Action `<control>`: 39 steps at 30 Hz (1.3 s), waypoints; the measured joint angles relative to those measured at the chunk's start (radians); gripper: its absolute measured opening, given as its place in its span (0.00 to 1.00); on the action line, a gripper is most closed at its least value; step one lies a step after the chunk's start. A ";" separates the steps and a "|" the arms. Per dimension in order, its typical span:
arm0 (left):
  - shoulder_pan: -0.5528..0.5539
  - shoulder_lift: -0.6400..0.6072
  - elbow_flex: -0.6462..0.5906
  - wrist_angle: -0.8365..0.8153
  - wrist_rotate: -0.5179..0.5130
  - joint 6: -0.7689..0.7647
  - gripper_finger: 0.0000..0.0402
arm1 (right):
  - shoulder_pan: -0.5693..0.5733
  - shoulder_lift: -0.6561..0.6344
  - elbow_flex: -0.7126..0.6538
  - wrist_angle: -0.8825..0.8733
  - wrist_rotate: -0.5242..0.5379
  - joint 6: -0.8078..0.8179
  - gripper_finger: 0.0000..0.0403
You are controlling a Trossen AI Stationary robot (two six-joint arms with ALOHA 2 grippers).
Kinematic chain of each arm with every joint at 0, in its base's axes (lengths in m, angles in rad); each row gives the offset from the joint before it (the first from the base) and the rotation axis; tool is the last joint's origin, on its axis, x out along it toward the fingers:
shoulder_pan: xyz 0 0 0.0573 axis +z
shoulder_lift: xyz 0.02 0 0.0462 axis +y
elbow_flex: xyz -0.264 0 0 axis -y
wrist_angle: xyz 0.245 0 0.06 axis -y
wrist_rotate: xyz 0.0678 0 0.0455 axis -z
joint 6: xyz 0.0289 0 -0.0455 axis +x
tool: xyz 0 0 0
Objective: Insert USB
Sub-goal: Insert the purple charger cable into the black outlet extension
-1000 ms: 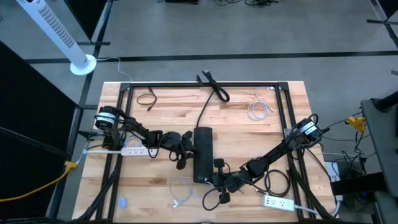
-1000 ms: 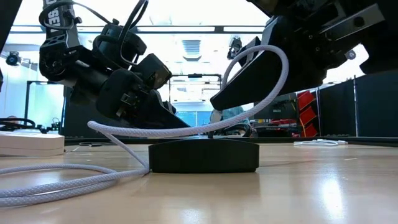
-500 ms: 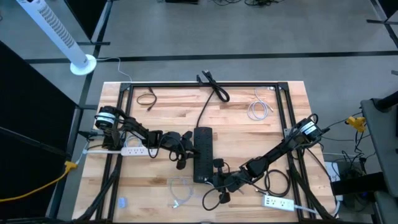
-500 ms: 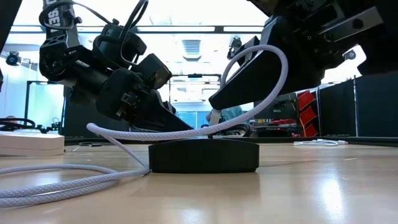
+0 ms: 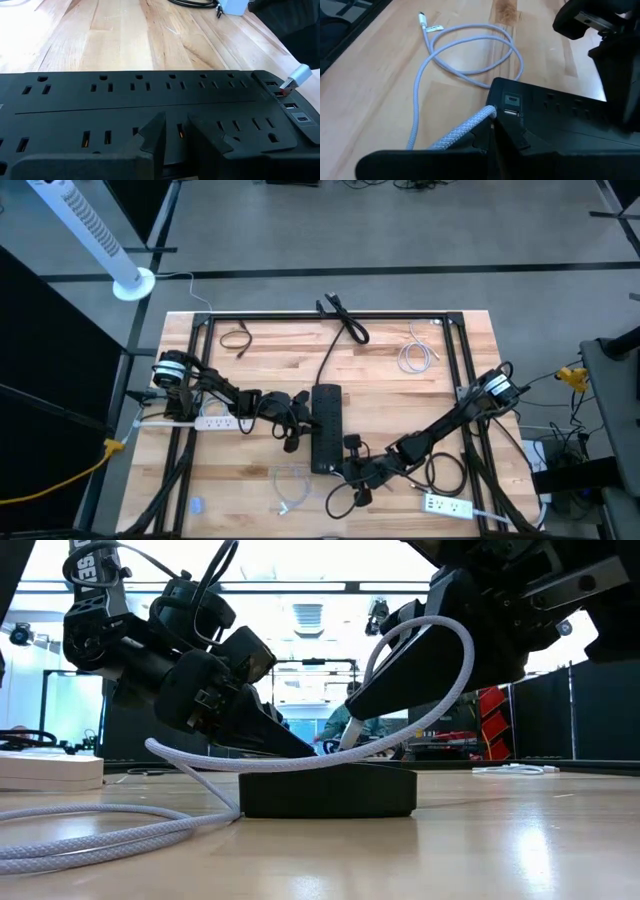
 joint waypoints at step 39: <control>0.000 0.000 0.000 0.000 0.000 -0.011 0.16 | -0.014 -0.017 0.006 0.000 0.036 -0.040 0.00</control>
